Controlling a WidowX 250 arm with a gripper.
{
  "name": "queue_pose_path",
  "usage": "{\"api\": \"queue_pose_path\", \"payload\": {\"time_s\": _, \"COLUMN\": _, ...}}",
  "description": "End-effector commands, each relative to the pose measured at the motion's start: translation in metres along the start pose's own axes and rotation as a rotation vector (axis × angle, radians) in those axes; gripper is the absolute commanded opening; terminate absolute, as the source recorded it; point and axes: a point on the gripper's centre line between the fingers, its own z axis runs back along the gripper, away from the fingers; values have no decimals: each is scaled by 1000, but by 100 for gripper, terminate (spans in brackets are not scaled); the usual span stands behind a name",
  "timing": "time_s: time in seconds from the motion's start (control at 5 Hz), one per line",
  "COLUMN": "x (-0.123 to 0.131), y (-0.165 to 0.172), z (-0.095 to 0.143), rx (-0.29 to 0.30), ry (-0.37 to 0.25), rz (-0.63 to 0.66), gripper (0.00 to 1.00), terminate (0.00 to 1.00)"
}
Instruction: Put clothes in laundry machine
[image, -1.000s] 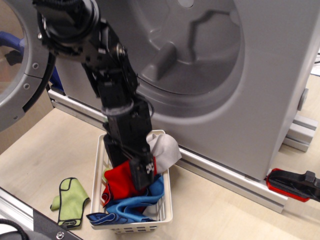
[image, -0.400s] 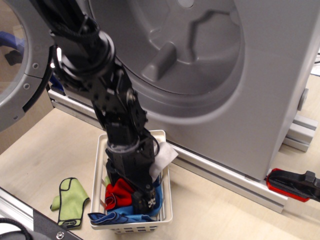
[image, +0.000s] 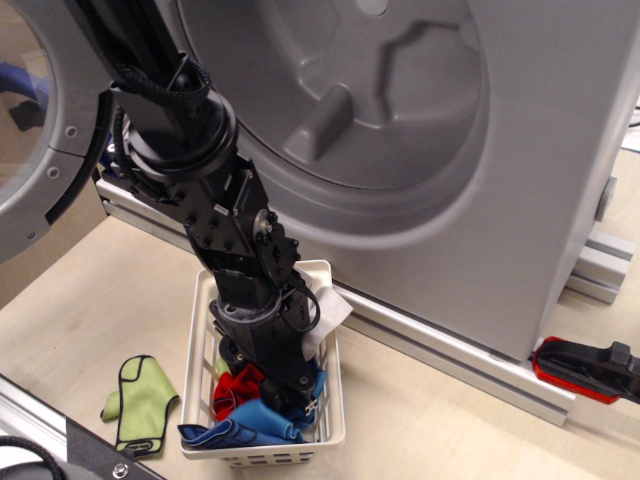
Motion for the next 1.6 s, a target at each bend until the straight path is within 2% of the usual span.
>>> {"api": "queue_pose_path", "payload": {"time_s": 0.0, "x": 14, "y": 15, "z": 41, "rx": 74, "ry": -123, "rz": 65, "gripper": 0, "terminate": 0}}
{"api": "queue_pose_path", "payload": {"time_s": 0.4, "x": 25, "y": 24, "z": 103, "rx": 134, "ry": -274, "rz": 173, "gripper": 0, "terminate": 0}}
{"api": "queue_pose_path", "payload": {"time_s": 0.6, "x": 27, "y": 36, "z": 134, "rx": 140, "ry": -373, "rz": 191, "gripper": 0, "terminate": 0}}
{"api": "queue_pose_path", "payload": {"time_s": 0.8, "x": 44, "y": 52, "z": 155, "rx": 156, "ry": -481, "rz": 217, "gripper": 0, "terminate": 0}}
{"api": "queue_pose_path", "payload": {"time_s": 1.2, "x": 96, "y": 68, "z": 180, "rx": 159, "ry": -640, "rz": 259, "gripper": 0, "terminate": 0}}
{"api": "queue_pose_path", "payload": {"time_s": 1.4, "x": 119, "y": 74, "z": 179, "rx": 152, "ry": -655, "rz": 283, "gripper": 0, "terminate": 0}}
